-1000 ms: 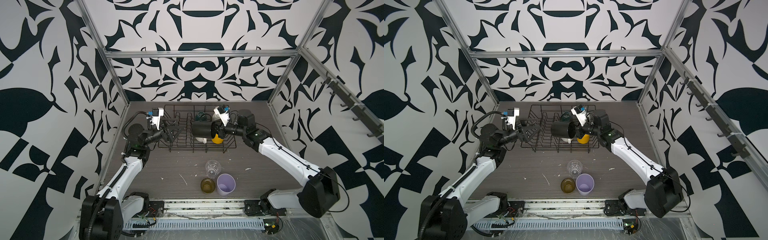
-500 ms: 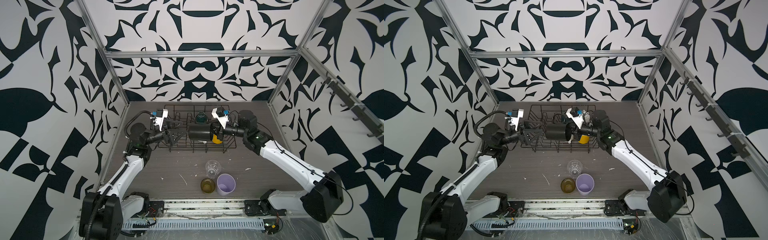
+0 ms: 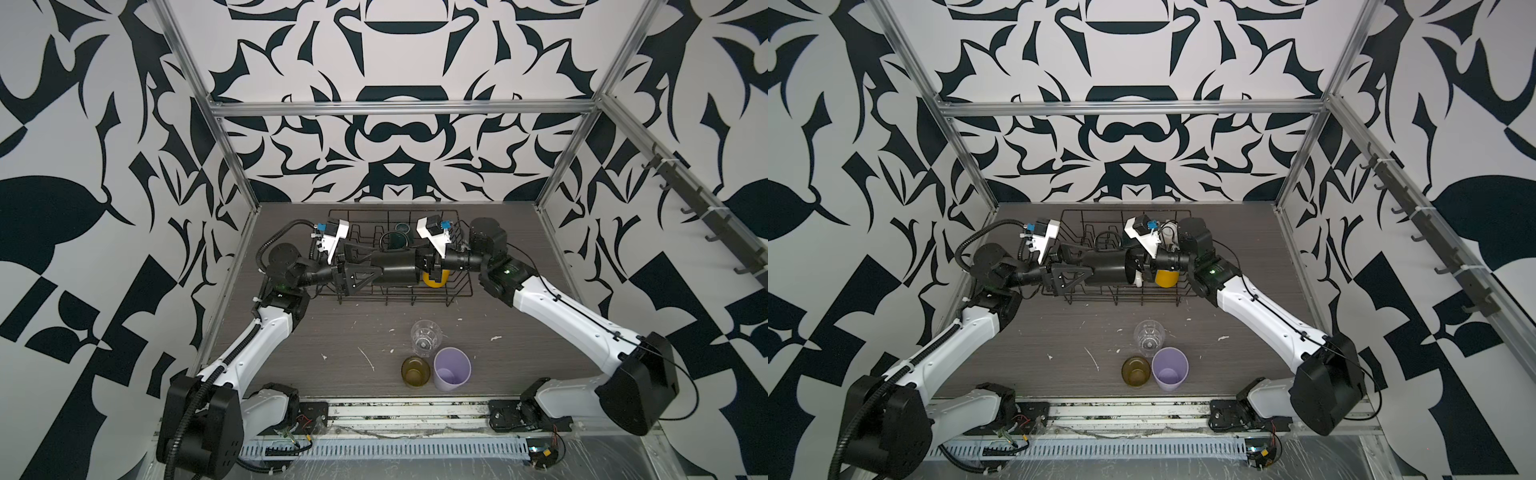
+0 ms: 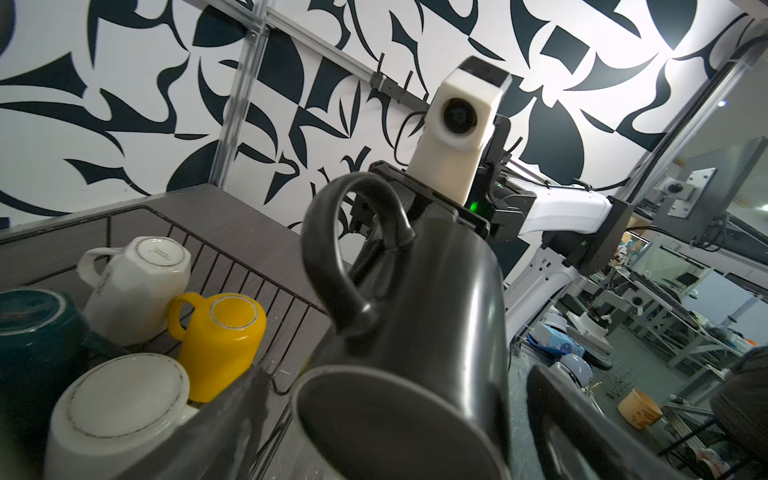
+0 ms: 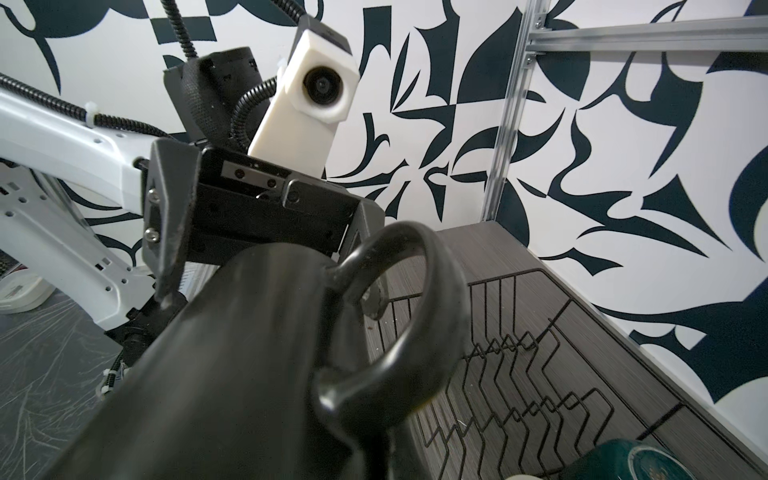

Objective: Load the cups into the dish rack
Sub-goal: 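Close the left gripper on the black mug's body beside the right gripper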

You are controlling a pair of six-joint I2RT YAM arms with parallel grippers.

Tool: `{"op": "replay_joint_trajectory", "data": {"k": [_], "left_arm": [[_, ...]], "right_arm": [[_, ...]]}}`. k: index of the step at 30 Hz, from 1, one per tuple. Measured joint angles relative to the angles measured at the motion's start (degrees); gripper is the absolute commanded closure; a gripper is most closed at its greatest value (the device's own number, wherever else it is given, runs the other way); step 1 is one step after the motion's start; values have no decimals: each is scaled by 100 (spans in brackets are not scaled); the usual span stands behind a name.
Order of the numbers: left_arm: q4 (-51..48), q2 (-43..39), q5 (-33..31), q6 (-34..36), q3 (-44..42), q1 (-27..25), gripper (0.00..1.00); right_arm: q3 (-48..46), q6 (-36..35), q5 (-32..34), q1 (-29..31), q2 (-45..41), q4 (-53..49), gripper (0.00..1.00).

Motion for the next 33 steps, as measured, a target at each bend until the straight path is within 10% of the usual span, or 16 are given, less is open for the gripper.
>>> {"op": "replay_joint_trajectory", "data": {"k": [20,30,33], "left_arm": [[35,262,319,-2,232,-531,4],[22,262,385,-17,304,-553,27],[15,262,385,-20,319,-553,49]], "right_arm": [[308,181,-321,168,442,417,100],[308,299,-474,188,444,579,100],[310,332,-474,188,448,619,100]]}}
